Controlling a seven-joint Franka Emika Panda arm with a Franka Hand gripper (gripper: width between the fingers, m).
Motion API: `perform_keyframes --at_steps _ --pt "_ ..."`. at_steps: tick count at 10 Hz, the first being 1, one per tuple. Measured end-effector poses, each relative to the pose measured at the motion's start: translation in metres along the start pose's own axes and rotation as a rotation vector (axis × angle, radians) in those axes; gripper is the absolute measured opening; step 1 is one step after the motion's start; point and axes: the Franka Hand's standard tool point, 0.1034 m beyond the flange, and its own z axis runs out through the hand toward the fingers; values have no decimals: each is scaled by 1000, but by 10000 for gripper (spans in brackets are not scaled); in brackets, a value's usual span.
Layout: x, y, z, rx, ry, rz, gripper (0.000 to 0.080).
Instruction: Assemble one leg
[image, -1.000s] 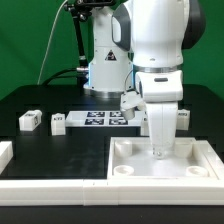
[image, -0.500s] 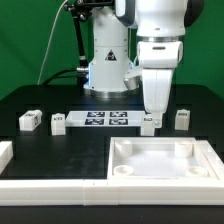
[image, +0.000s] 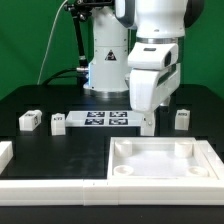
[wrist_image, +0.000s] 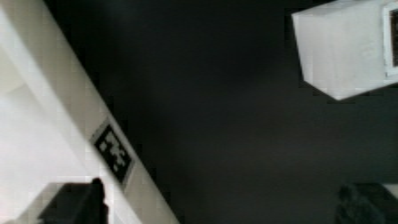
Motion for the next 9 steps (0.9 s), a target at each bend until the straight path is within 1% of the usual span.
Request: perform_keyframes --at_steps 1,2,3,4,5,7,9 --pt "-5 -10 3 0 20 199 649" --pt "-6 -25 4 7 16 372 649" --pt "1 -37 5 14 13 528 649" --pt "6 -44 6 27 14 683 649" --pt "10 -50 7 46 14 835 649" --pt "13 -54 8 63 14 1018 649" --pt "15 -56 8 72 12 1154 649"
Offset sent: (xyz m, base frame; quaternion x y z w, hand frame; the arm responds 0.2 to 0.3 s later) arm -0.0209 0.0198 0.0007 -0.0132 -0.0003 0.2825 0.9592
